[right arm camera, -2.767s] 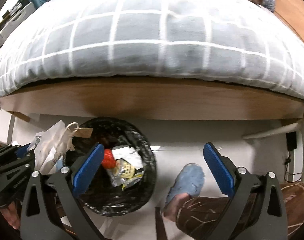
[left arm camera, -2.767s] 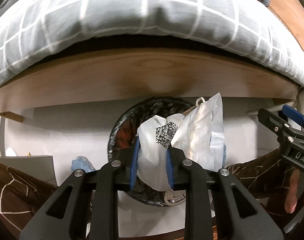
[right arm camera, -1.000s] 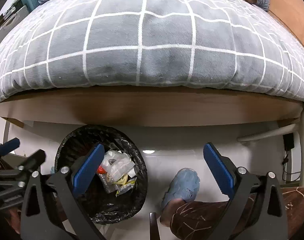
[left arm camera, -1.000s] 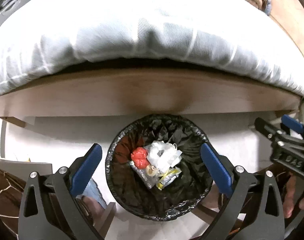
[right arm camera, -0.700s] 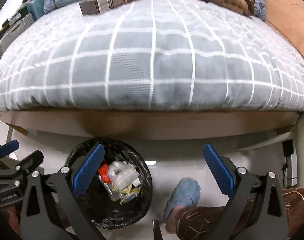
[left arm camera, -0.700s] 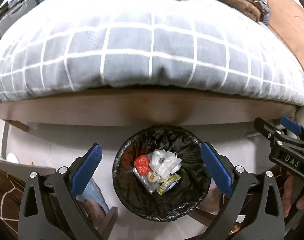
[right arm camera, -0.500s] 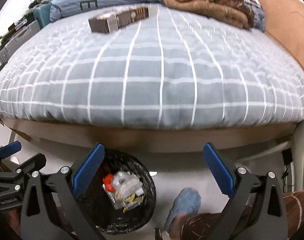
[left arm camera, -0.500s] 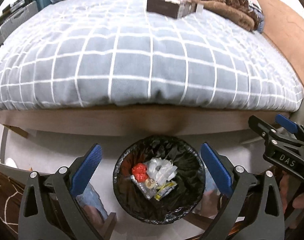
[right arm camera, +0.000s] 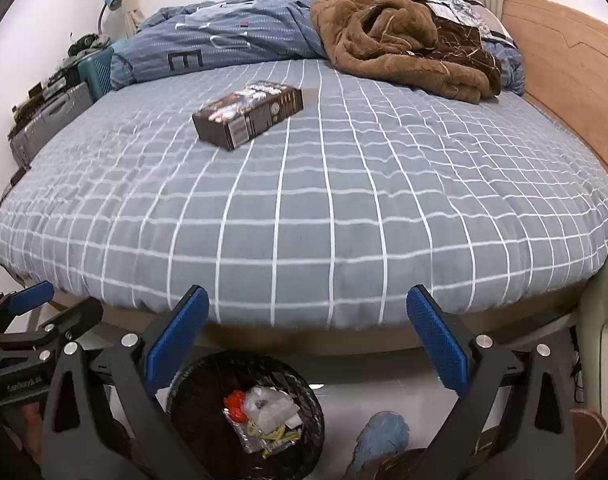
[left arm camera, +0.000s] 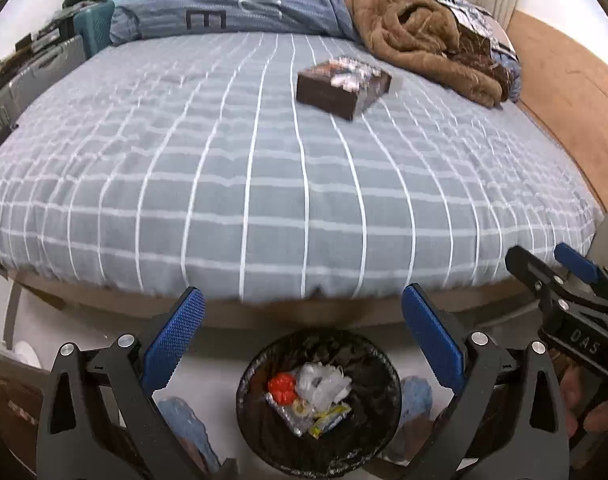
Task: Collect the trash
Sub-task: 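Raise both tools over the bed and move the left tool toward the brown cookie box, then grasp the brown cookie box with the left tool, then carry the cookie box to the bin and open the left tool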
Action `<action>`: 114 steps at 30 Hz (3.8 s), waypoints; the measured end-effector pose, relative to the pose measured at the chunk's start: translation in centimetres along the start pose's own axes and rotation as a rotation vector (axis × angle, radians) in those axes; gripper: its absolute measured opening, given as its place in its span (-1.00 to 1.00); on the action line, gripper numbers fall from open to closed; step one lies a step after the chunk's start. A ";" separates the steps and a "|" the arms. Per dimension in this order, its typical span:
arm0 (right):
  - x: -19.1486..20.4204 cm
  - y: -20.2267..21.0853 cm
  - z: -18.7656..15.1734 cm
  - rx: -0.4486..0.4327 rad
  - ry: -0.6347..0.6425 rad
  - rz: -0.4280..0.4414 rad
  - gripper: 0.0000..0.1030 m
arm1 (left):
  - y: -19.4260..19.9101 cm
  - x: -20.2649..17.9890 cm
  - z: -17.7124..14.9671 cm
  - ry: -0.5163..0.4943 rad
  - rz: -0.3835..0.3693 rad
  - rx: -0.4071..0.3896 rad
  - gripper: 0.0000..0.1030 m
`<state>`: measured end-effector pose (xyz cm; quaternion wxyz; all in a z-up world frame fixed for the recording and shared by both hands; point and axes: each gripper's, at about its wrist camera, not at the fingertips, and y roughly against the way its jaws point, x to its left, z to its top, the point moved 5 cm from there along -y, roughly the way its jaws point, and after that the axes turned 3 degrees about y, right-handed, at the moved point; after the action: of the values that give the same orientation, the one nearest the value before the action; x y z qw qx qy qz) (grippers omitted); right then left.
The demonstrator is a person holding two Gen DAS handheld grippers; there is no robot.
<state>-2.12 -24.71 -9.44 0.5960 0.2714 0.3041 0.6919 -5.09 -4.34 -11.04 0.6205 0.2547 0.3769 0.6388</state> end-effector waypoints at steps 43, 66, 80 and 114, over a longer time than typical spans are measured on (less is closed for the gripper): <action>-6.0 -15.6 16.0 0.001 0.008 -0.006 0.85 | -18.6 -7.5 22.3 -0.286 -0.135 0.012 0.89; -5.8 -16.4 16.3 0.015 -0.004 0.011 0.85 | -21.4 -7.4 22.1 -0.285 -0.122 0.038 0.86; -6.3 -15.1 16.9 -0.009 -0.016 -0.001 0.85 | -17.3 -5.4 21.8 -0.120 -0.021 -0.026 0.84; -2.9 -7.1 13.4 -0.069 0.056 -0.011 0.85 | -6.4 -1.9 15.7 0.004 -0.008 -0.060 0.83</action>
<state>12.90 -25.54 -5.80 0.6000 0.2295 0.2983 0.7060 11.45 -3.94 -6.67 0.6297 0.2332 0.3599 0.6478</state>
